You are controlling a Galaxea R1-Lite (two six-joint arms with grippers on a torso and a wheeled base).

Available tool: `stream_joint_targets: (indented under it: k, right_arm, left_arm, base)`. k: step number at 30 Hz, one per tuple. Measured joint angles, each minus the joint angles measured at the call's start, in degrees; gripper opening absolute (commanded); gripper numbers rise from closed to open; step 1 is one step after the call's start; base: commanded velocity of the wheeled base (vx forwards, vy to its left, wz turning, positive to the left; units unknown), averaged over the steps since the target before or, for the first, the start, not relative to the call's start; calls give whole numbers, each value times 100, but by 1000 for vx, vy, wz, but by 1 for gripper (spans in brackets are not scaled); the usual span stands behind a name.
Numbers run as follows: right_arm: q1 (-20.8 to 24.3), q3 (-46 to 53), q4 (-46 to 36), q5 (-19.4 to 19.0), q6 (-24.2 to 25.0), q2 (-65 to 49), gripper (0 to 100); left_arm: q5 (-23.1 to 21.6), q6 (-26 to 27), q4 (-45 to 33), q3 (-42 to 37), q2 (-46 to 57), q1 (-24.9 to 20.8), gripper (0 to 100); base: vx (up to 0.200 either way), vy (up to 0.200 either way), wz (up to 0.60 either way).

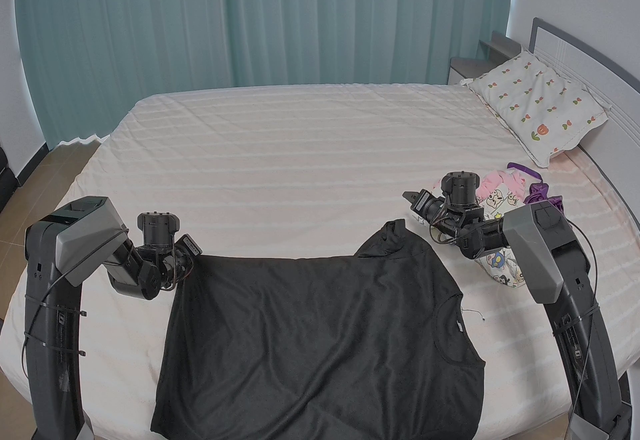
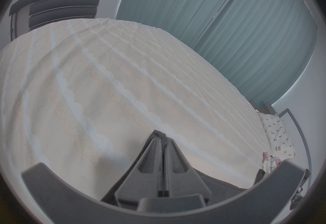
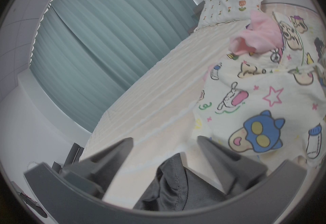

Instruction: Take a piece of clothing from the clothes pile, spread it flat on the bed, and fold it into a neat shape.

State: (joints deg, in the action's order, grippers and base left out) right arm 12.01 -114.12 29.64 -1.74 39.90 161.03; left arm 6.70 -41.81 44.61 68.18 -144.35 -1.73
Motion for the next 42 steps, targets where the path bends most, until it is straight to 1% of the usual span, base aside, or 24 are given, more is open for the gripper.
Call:
stream_joint_targets:
  k: [4,10,13,20,21,31,38,42]
  right_arm:
    - [-30,-35,9,5,44,78,100]
    - [-29,-24,-52,-15,532,33,100]
    - [152,107,-101,-72,695,-41,100]
    - [494,378,-416,-112,764,-121,100]
    - [522,408,-455,-110,764,-122,100]
    - [623,847,-649,-105,764,-236,100]
    - [709,1125,-660,-61,756,-405,100]
    - [758,1332,-668,-57,758,-551,100]
  left_arm:
    - [54,0,-5,59,-78,-6,0]
    - [66,0,1,78,-138,-11,0]
    - [68,0,6,80,-157,-11,0]
    - [66,-4,15,80,-179,-6,0]
    - [66,-4,15,80,-182,-6,100]
    - [71,-61,33,37,-177,33,100]
    - [93,-624,50,-265,-35,66,100]
    - [71,-859,247,-536,99,77,100]
  base:
    - [0,0,0]
    - [0,0,0]
    - [0,0,0]
    - [0,0,0]
    - [0,0,0]
    - [0,0,0]
    - [0,0,0]
    - [0,0,0]
